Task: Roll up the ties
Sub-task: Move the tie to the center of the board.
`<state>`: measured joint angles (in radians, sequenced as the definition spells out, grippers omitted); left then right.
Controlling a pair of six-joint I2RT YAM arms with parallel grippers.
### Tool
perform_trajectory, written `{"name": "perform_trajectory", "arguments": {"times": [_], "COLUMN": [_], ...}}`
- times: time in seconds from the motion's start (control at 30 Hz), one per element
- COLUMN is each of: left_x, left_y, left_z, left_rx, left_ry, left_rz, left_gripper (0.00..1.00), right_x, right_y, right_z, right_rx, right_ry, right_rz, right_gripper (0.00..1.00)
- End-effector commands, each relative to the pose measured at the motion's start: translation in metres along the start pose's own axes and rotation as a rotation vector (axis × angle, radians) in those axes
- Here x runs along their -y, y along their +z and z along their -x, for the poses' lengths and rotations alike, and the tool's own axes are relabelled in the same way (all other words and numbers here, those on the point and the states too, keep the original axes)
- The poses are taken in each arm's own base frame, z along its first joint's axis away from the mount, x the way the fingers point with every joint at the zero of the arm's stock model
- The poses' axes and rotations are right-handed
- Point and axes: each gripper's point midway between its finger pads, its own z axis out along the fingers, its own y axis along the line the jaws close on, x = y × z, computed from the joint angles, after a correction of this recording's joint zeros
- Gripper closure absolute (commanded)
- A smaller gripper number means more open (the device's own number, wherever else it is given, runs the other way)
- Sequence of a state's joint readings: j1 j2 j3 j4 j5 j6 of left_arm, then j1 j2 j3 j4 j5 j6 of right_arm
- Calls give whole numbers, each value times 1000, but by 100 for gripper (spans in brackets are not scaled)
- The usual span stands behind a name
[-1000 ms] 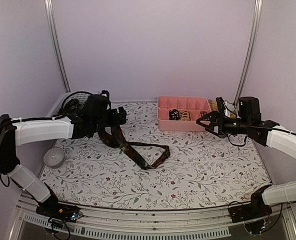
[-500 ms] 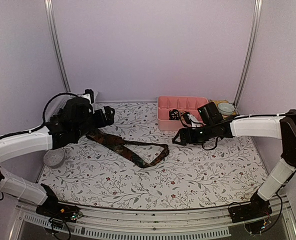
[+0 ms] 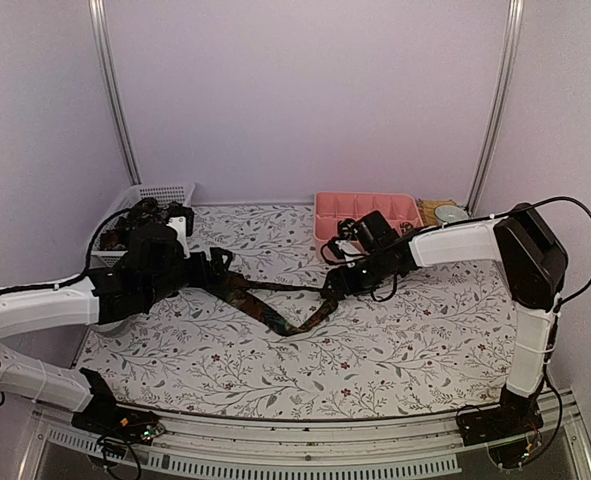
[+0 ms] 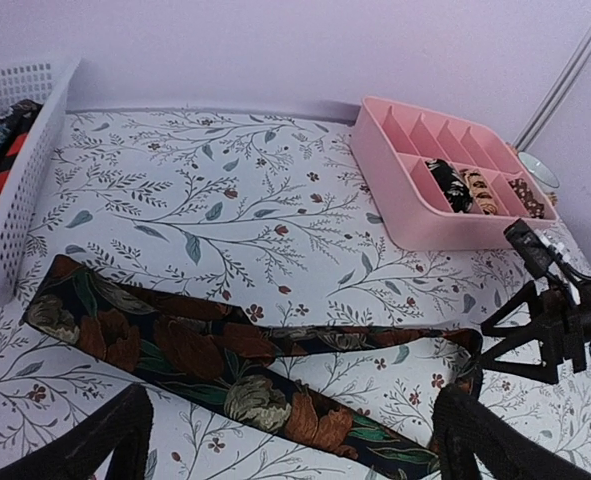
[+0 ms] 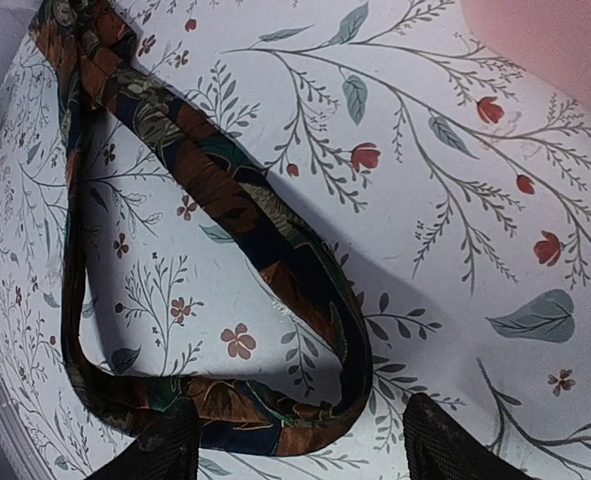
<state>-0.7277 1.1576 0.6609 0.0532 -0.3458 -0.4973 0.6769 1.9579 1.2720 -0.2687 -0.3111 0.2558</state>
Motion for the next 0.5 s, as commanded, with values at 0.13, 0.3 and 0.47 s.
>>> {"name": "perform_trajectory", "arguments": {"times": [0.13,0.3,0.47], "left_x": [0,-2,-2], "left_y": [-5,-6,-4], "left_z": [-16,-20,-22], "left_rx": [-33,-42,-46], "left_ry": [71,80,86], "left_rz": [-3,-1,-2], "left_gripper": [7,11,13], "right_x": [9,12,17], "right_y": [31,31,23], "right_z": [-26,-29,-29], "right_rx": [-117,-133,-130], "right_ry": [-33,-34,-34], "right_rz": [-37,-65,-112], "right_gripper": [46,68,89]}}
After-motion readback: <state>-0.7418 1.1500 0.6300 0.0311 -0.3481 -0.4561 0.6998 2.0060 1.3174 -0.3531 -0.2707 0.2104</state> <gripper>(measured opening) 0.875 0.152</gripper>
